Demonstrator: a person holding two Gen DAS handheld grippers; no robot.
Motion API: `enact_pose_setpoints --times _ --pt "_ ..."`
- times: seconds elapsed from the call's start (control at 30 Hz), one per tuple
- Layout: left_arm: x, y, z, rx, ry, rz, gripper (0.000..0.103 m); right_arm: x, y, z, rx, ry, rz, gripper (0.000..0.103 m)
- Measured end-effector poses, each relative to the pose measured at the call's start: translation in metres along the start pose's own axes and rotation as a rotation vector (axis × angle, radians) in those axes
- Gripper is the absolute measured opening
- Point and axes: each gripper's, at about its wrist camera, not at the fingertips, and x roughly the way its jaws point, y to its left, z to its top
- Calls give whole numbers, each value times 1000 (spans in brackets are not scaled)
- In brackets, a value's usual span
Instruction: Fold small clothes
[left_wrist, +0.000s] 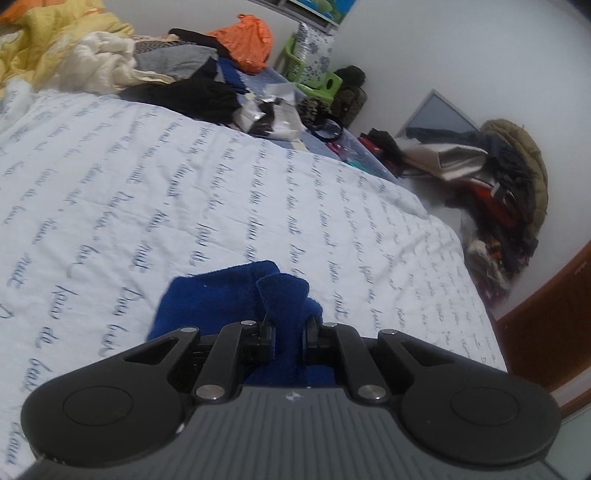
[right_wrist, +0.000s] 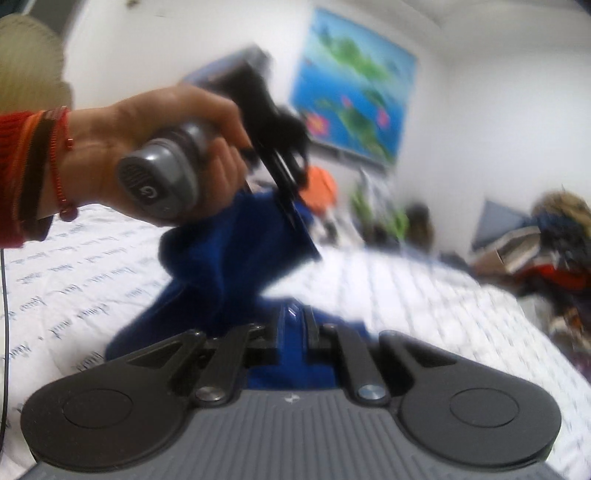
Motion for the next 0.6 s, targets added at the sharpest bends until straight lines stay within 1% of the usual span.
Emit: enact_pose_setpoints --times 0.13,0.2,0.27,0.4,0.5,0.53,0.57,0.6 --pt "26 -31 -20 17 49 -18 12 -2 -25 -15 107 64 4 9" --pt "40 -45 -30 29 75 -16 12 -1 -36 -20 170 94 22 9" --pt "51 -58 -41 52 94 -11 12 -2 -49 -27 223 106 16 9" --pt "71 -77 -59 78 116 2 12 -6 -62 -36 242 136 -29 9" --pt "82 -84 -67 101 134 -5 12 -6 -69 -41 257 166 -34 9" --pt "86 -87 -69 121 147 -15 15 -7 -72 -43 266 177 -36 10" --pt "91 -88 -71 137 161 -27 20 -6 -74 -44 276 193 -30 10" --pt "93 -90 -73 145 175 -57 33 -6 -77 -46 295 205 -19 11"
